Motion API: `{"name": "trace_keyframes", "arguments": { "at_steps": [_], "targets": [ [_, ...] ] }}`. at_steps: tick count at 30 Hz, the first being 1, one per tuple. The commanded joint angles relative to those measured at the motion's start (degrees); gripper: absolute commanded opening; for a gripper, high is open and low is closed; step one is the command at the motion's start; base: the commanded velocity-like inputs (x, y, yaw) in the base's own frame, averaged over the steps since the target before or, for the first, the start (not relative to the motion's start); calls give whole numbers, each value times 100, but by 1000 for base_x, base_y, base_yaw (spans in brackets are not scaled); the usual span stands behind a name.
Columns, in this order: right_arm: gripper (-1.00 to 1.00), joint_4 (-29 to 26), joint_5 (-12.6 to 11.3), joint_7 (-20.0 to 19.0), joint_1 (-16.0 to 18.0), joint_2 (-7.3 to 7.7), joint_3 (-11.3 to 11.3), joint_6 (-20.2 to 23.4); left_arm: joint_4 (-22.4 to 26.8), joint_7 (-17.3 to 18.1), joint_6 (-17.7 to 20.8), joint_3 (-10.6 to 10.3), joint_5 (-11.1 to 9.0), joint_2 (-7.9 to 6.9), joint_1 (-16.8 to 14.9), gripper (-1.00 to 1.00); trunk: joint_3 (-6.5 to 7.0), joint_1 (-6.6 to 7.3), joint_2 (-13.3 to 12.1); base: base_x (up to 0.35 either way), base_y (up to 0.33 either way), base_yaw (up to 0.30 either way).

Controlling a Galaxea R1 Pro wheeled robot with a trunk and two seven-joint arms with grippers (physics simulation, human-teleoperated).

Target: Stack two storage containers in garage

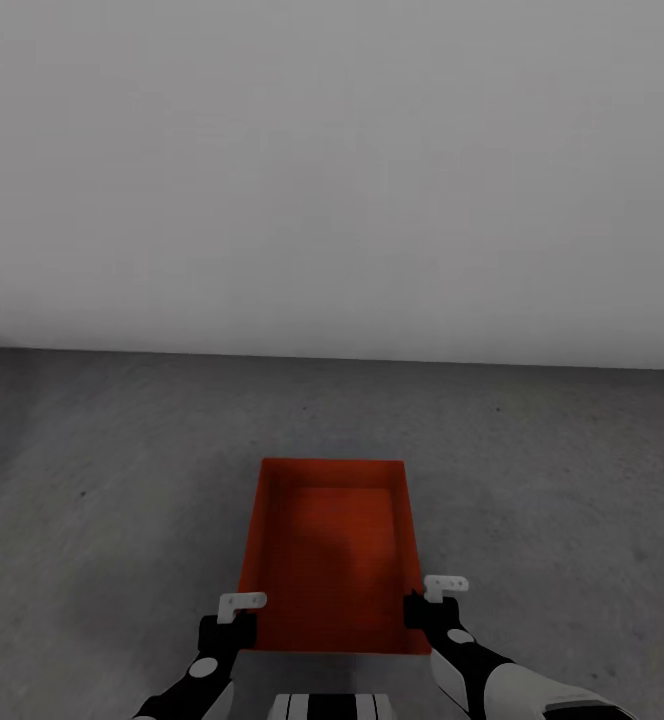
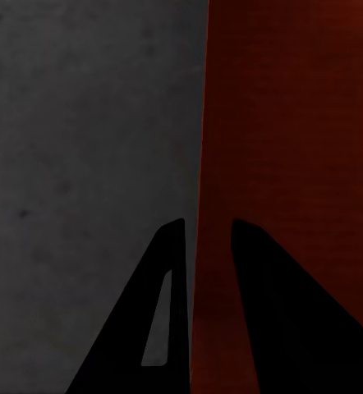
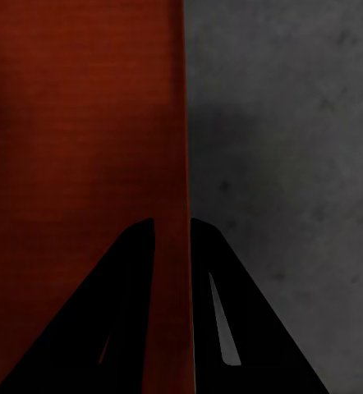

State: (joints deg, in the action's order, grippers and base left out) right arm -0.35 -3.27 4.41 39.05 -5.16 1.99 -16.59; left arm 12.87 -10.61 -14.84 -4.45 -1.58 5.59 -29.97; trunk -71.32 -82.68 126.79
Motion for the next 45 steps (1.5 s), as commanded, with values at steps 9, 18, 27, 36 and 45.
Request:
{"name": "trace_keyframes", "arguments": {
  "at_steps": [9,18,27,36,45],
  "targets": [
    [100,-17,-80,130,7,50,-340,-153,-58,-48,-2,59,-49,-5,0,100,-3,1,1,0,0,0],
    [100,-17,-126,130,9,50,-340,-168,-34,-48,-10,56,-45,-4,0,100,-3,1,1,0,0,0],
    [100,-17,-130,130,6,50,-340,-169,-30,-55,-11,59,-51,2,1,100,-3,1,1,0,0,0],
    [100,-17,-130,130,7,50,-340,-169,-35,-55,-11,59,-50,3,1,100,15,23,-39,0,0,0],
    [100,-17,-130,130,6,42,-340,-169,-31,-55,-11,59,-46,3,1,100,176,221,-400,0,0,0]
  ]
}}
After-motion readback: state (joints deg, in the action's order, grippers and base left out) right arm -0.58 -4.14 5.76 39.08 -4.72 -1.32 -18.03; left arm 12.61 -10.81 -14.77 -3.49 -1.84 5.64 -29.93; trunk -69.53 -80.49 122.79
